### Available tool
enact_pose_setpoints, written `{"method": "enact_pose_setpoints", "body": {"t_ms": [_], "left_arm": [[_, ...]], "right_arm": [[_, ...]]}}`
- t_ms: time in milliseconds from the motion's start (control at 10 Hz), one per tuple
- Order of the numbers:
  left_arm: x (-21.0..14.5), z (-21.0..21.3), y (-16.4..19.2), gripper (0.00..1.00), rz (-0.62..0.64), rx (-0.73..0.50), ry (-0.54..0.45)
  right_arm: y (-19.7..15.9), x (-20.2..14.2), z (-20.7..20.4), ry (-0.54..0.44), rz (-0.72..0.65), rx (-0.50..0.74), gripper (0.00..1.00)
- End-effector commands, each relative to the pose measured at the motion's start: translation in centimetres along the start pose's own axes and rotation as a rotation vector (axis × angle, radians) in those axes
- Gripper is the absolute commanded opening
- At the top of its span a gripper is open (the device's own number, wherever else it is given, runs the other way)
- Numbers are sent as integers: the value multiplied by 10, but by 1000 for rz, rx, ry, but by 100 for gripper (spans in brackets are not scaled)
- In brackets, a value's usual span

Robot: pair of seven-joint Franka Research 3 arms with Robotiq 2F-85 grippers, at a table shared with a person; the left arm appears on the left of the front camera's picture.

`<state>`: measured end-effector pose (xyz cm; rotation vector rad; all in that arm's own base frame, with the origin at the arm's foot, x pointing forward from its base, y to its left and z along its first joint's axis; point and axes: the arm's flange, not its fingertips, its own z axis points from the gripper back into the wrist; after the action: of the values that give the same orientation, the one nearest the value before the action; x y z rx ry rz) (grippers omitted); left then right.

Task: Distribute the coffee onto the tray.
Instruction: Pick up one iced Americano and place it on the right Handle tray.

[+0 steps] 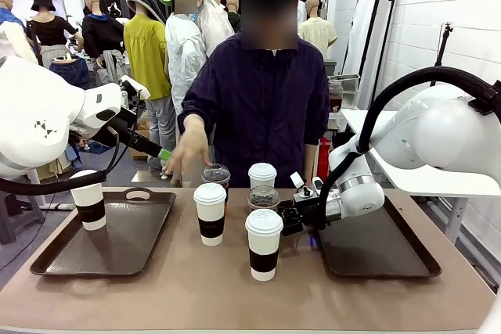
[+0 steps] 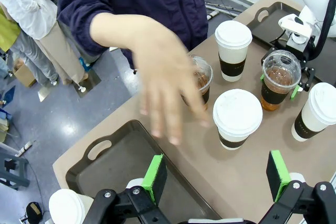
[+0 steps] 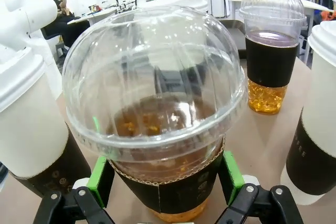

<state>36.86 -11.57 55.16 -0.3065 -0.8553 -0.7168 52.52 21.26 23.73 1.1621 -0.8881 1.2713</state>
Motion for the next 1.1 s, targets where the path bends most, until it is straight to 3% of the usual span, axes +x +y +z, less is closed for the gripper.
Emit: {"method": "enact_pose_setpoints", "body": {"t_ms": [0, 100, 700, 1000], "left_arm": [[0, 0, 1, 100, 2, -1, -1], [0, 0, 1, 100, 2, -1, -1], [0, 0, 1, 100, 2, -1, -1], [0, 0, 1, 100, 2, -1, -1]], "right_arm": [[-10, 4, -6, -24, -63, -14, 84], [-10, 4, -4, -74, -30, -8, 65], [-6, 10, 5, -83, -76, -31, 65], [17, 31, 35, -64, -91, -47, 65]]}}
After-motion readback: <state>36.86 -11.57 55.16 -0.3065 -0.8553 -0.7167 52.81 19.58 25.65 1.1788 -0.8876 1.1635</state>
